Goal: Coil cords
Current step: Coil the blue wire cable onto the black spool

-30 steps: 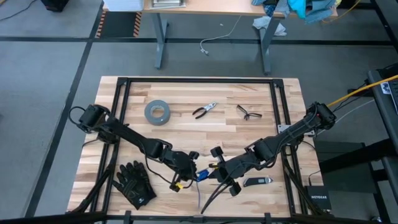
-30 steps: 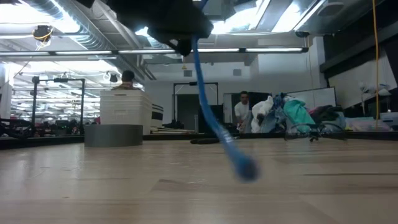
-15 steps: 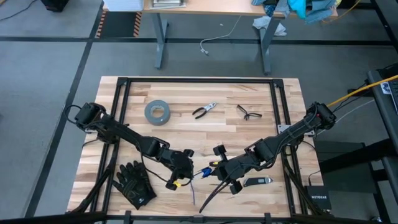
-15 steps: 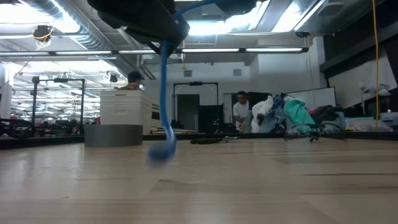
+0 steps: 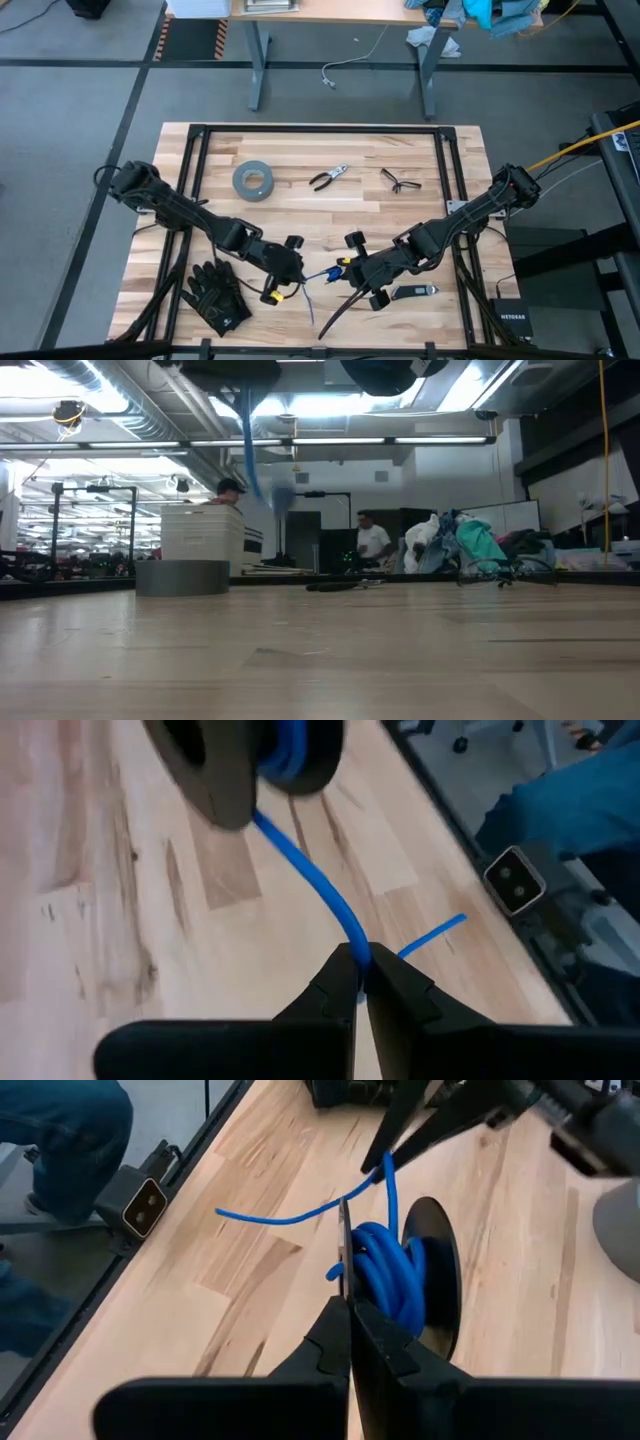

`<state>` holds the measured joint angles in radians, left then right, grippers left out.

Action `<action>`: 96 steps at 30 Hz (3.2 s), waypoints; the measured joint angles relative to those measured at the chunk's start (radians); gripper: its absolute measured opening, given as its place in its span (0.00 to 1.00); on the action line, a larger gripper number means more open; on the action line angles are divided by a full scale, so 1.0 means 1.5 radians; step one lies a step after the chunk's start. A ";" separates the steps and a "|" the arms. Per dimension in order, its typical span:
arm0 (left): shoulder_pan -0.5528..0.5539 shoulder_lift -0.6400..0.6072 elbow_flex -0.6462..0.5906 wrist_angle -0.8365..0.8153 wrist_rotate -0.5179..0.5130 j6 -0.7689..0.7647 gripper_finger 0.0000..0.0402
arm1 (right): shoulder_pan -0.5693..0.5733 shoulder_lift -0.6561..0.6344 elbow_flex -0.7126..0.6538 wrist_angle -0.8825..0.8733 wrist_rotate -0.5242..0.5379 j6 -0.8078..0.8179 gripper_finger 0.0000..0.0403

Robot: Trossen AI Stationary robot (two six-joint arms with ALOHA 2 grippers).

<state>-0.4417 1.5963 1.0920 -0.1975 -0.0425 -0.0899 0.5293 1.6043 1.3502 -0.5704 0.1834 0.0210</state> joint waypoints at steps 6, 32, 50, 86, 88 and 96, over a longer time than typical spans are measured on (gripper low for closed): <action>-0.016 -0.028 0.000 0.001 -0.041 0.008 0.01 | 0.000 0.000 0.000 0.001 -0.001 0.006 0.00; -0.070 -0.038 0.000 0.055 -0.280 0.261 0.01 | -0.019 0.001 -0.023 0.035 -0.042 0.051 0.00; -0.090 -0.010 0.000 0.162 -0.283 0.456 0.15 | -0.040 0.001 -0.048 0.152 -0.175 0.040 0.00; -0.042 -0.007 0.000 0.175 -0.311 0.383 0.11 | -0.052 0.055 -0.047 0.236 -0.341 0.023 0.00; -0.039 -0.006 0.000 0.175 -0.311 0.376 0.11 | -0.052 0.056 -0.047 0.249 -0.345 0.018 0.00; -0.019 0.039 0.000 0.224 -0.291 0.367 0.11 | -0.052 0.056 -0.047 0.277 -0.368 0.003 0.00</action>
<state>-0.4699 1.6553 1.0923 0.1382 -0.4786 0.4610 0.4511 1.6878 1.2800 -0.1543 -0.3691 0.0261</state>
